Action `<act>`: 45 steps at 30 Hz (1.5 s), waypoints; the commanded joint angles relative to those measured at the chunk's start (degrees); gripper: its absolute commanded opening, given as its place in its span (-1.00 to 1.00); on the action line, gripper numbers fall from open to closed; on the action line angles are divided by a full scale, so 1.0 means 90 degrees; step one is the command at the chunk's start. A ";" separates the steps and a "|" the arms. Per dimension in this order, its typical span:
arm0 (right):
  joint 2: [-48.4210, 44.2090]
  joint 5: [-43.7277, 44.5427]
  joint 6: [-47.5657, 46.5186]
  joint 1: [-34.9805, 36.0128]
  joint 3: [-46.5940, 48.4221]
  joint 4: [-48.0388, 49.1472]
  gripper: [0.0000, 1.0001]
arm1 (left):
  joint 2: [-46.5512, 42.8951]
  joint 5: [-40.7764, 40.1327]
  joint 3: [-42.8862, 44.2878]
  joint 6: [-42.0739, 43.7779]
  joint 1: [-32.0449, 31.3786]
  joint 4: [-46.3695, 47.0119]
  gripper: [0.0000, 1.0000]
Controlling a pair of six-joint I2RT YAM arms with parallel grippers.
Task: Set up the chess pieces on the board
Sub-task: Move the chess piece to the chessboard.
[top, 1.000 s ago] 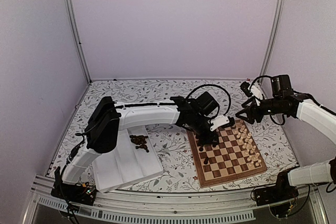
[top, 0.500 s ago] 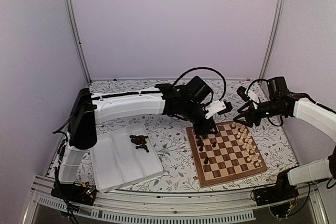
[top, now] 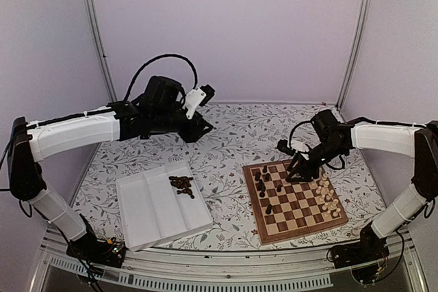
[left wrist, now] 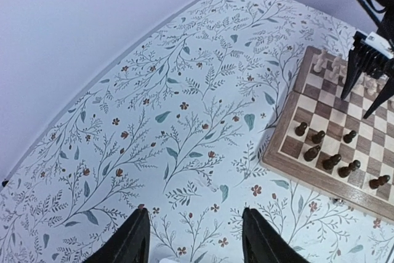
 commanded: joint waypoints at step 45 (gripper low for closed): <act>0.1716 0.0813 -0.0030 0.1429 0.1372 -0.0339 -0.84 | -0.0193 -0.0087 -0.0447 0.0089 0.0089 0.0495 0.09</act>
